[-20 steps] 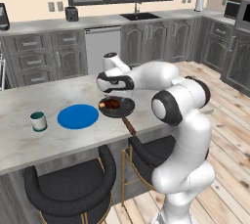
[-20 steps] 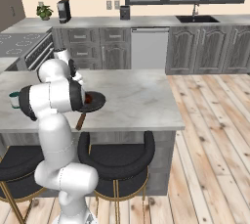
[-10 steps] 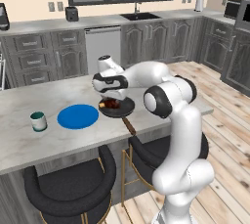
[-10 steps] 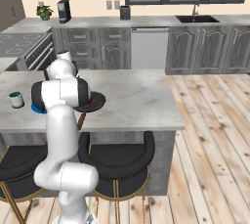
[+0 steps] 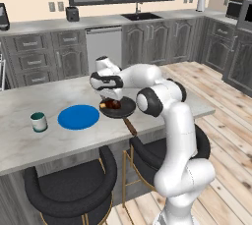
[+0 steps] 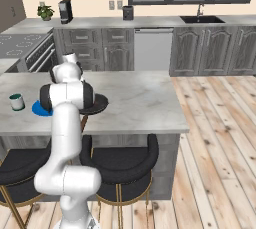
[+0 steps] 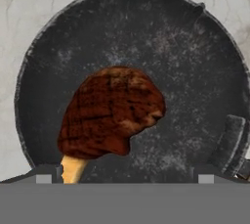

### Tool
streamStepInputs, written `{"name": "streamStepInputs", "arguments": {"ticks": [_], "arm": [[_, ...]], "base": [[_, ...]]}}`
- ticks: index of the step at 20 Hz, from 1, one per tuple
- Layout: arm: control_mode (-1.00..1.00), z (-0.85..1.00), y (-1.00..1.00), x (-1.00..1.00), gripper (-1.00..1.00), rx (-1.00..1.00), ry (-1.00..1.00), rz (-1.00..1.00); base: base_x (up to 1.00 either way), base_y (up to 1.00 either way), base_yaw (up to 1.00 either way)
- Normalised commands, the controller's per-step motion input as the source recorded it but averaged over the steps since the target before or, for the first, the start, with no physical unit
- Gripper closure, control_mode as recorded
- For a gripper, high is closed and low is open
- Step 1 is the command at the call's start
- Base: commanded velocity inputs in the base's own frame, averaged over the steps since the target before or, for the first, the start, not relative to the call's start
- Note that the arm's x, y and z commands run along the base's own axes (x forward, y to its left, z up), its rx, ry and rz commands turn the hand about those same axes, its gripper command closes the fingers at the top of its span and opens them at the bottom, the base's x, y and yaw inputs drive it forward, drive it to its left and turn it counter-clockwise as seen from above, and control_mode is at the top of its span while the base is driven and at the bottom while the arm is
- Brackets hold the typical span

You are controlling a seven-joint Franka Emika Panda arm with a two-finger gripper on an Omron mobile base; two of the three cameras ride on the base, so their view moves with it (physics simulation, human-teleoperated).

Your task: Pick up the pan with the steak in it and place it on the dining table. Then place the steak on the plate.

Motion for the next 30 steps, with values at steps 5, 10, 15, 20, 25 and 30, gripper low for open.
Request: {"name": "streamStepInputs", "arguments": {"ticks": [5,10,15,20,25,30], "arm": [[-1.00,-0.03,0.00,0.06,-1.00,0.00,0.01,0.00],[-1.00,-0.16,-0.02,0.09,-1.00,0.00,-0.02,-0.02],[-1.00,-0.20,-0.11,0.00,-1.00,0.00,-0.07,-0.03],[-1.00,-0.04,-0.04,0.00,-1.00,0.00,-0.02,0.00],[-1.00,-0.07,0.00,0.00,-1.00,0.02,0.00,-0.03],[-1.00,-0.12,-0.02,0.00,-1.00,0.08,0.00,-0.13]], "base": [[0.00,0.00,0.00],[0.00,0.00,0.00],[0.00,0.00,0.00],[0.00,0.00,0.00],[0.00,0.00,0.00],[0.00,0.00,0.00]]}}
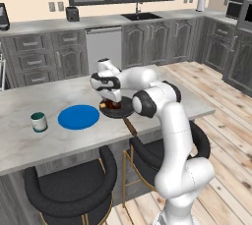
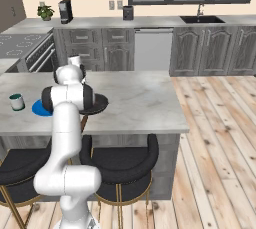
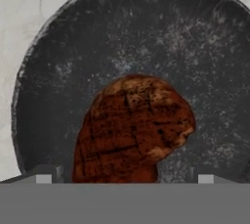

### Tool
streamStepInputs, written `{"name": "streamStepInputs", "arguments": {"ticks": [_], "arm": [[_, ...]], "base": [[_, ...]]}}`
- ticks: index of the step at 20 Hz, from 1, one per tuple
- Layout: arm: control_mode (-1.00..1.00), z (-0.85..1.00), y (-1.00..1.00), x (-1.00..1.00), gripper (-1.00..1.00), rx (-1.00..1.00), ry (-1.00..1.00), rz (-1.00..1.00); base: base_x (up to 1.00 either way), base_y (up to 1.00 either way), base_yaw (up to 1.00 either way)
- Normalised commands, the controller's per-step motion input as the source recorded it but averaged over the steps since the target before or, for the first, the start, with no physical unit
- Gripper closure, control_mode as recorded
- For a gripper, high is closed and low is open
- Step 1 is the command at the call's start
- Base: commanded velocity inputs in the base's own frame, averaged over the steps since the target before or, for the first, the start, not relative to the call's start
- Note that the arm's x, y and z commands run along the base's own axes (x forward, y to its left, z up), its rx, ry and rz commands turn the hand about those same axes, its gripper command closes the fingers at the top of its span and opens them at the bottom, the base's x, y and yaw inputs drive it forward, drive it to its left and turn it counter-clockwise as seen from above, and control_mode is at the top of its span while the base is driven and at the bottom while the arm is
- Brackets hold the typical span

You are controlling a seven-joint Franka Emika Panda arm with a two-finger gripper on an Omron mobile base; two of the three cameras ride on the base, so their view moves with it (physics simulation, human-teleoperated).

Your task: Pick up the pan with the steak in it and place it on the dining table. Then place the steak on the plate.

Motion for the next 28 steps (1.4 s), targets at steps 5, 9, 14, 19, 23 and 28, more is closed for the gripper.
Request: {"name": "streamStepInputs", "arguments": {"ticks": [5,9,14,19,23,28], "arm": [[-1.00,-0.13,-0.06,0.00,-1.00,0.07,0.00,-0.13],[-1.00,-0.08,-0.02,0.00,-1.00,0.03,0.00,-0.11],[-1.00,-0.01,0.00,0.01,-1.00,0.01,0.01,0.00],[-1.00,-0.14,0.00,0.03,-1.00,0.00,0.04,-0.02],[-1.00,-0.18,0.00,0.00,-1.00,0.00,0.04,-0.03],[-1.00,-0.12,0.00,0.00,-1.00,0.00,0.02,-0.03]], "base": [[0.00,0.00,0.00],[0.00,0.00,0.00],[0.00,0.00,0.00],[0.00,0.00,0.00],[0.00,0.00,0.00],[0.00,0.00,0.00]]}}
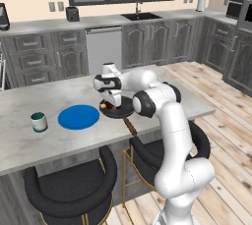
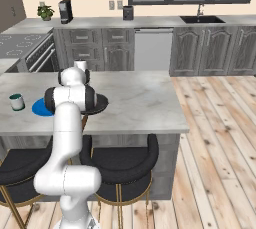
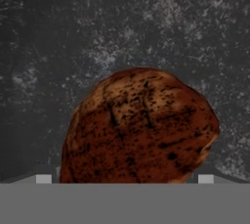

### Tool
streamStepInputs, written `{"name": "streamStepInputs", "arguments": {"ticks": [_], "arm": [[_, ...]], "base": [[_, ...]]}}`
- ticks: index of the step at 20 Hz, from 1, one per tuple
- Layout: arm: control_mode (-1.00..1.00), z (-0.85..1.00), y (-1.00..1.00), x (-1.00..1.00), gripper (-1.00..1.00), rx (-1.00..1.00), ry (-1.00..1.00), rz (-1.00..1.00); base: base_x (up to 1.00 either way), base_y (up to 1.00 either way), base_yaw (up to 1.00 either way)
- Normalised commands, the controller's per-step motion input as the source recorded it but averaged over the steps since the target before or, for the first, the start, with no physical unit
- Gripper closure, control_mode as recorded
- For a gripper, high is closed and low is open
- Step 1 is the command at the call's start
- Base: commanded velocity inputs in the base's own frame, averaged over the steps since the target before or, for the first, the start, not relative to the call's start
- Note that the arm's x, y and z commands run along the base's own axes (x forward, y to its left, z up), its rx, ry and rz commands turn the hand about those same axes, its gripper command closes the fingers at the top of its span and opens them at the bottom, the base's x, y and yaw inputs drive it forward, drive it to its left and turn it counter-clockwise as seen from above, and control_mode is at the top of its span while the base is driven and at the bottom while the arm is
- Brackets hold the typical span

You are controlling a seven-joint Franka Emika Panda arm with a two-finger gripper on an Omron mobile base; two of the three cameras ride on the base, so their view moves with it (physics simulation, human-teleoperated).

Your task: Pick up the pan with the steak in it and place it on the dining table. Then place the steak on the plate.

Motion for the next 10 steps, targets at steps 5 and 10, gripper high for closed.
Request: {"name": "streamStepInputs", "arguments": {"ticks": [5,10], "arm": [[-1.00,0.00,0.00,0.00,1.00,0.00,0.00,0.00],[-1.00,0.07,-0.01,-0.03,1.00,0.02,-0.01,0.00]], "base": [[0.00,0.00,0.00],[0.00,0.00,0.00]]}}
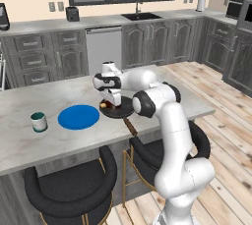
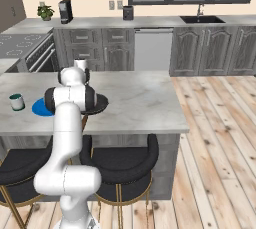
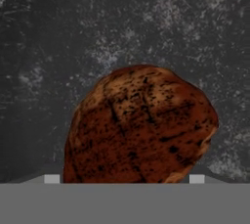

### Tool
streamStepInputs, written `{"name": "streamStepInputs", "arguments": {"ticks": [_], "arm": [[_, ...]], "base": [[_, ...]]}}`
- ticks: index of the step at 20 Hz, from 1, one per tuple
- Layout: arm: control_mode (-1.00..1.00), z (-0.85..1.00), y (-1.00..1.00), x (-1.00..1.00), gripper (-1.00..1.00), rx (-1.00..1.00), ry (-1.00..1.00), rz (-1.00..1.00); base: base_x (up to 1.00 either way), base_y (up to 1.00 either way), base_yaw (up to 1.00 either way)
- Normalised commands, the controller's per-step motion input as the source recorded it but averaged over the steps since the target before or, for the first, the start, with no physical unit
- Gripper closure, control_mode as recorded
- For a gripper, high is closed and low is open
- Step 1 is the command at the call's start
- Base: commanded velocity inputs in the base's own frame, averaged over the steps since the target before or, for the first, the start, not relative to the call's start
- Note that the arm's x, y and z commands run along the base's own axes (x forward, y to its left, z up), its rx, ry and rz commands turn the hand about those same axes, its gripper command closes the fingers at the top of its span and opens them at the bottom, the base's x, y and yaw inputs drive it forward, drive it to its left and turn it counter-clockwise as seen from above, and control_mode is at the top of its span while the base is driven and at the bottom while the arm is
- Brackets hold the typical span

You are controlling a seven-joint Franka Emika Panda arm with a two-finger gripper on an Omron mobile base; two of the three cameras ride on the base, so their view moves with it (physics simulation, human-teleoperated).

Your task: Pick up the pan with the steak in it and place it on the dining table. Then place the steak on the plate.

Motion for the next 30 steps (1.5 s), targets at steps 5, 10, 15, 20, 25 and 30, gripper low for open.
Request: {"name": "streamStepInputs", "arguments": {"ticks": [5,10,15,20,25,30], "arm": [[-1.00,0.31,-0.04,-0.25,1.00,0.05,-0.02,0.00],[-1.00,0.41,-0.06,-0.47,1.00,0.05,-0.03,0.03],[-1.00,0.33,-0.07,-0.67,1.00,0.05,-0.04,0.08],[-1.00,0.20,-0.01,-0.75,1.00,0.03,-0.06,0.12],[-1.00,0.06,0.09,-0.43,1.00,0.04,-0.02,0.20],[-1.00,0.09,0.34,-0.13,1.00,0.02,-0.01,0.22]], "base": [[0.00,0.00,0.00],[0.00,0.00,0.00],[0.00,0.00,0.00],[0.00,0.00,0.00],[0.00,0.00,0.00],[0.00,0.00,0.00]]}}
